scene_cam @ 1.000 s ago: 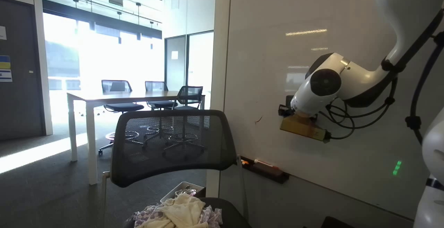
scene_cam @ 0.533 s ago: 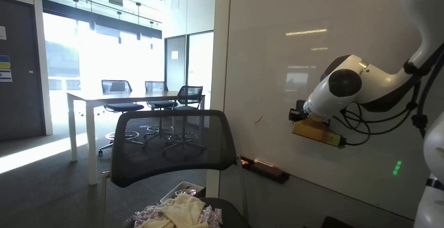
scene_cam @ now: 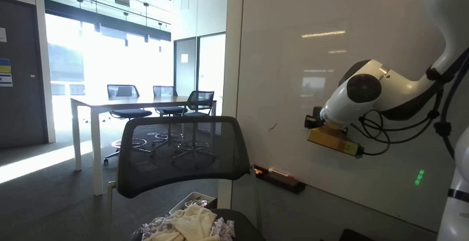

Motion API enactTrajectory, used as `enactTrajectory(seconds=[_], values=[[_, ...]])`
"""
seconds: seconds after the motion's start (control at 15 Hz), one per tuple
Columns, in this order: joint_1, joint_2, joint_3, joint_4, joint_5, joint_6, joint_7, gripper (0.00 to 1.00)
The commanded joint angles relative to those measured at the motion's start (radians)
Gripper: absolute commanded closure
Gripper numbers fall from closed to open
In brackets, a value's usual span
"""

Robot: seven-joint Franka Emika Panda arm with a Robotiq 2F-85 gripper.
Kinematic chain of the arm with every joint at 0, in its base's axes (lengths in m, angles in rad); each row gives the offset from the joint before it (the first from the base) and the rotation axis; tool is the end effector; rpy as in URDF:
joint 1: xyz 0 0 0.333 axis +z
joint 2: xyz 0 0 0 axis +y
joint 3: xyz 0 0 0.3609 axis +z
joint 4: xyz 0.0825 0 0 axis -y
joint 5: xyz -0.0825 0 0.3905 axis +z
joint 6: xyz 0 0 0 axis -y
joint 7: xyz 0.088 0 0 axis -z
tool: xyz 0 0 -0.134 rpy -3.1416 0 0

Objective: Use the black eraser to wipe the whiteboard.

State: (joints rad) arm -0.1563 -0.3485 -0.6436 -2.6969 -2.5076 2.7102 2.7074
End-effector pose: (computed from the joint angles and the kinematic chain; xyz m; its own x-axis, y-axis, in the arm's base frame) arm 0.2899 -0.2625 0.3375 0.0795 -0.5350 0.8411 -0.8565 -0.4684 -0.2170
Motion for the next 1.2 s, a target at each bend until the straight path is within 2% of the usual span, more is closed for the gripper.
enactTrajectory(seconds=[0.0,0.07,0.13,0.27,0.4,0.67,0.8,0.87,0.93,1.0,1.13], values=[[0.040,0.172,-0.068,0.147,0.007,-0.068,0.083,0.66],[0.065,0.180,-0.095,0.159,0.085,-0.035,0.013,0.66],[0.065,0.226,-0.091,0.190,0.078,0.027,0.048,0.66],[0.070,0.209,-0.099,0.198,0.132,0.138,0.004,0.66],[0.047,0.203,-0.100,0.200,0.212,0.321,-0.084,0.66],[-0.016,0.231,-0.081,0.191,0.303,0.591,-0.220,0.66],[-0.049,0.239,-0.054,0.176,0.275,0.647,-0.235,0.66],[-0.085,0.235,-0.041,0.136,0.404,0.649,-0.401,0.66],[-0.098,0.249,-0.030,0.124,0.431,0.654,-0.449,0.66],[-0.092,0.270,-0.009,0.145,0.314,0.658,-0.337,0.66],[-0.113,0.341,0.033,0.129,0.277,0.657,-0.363,0.66]])
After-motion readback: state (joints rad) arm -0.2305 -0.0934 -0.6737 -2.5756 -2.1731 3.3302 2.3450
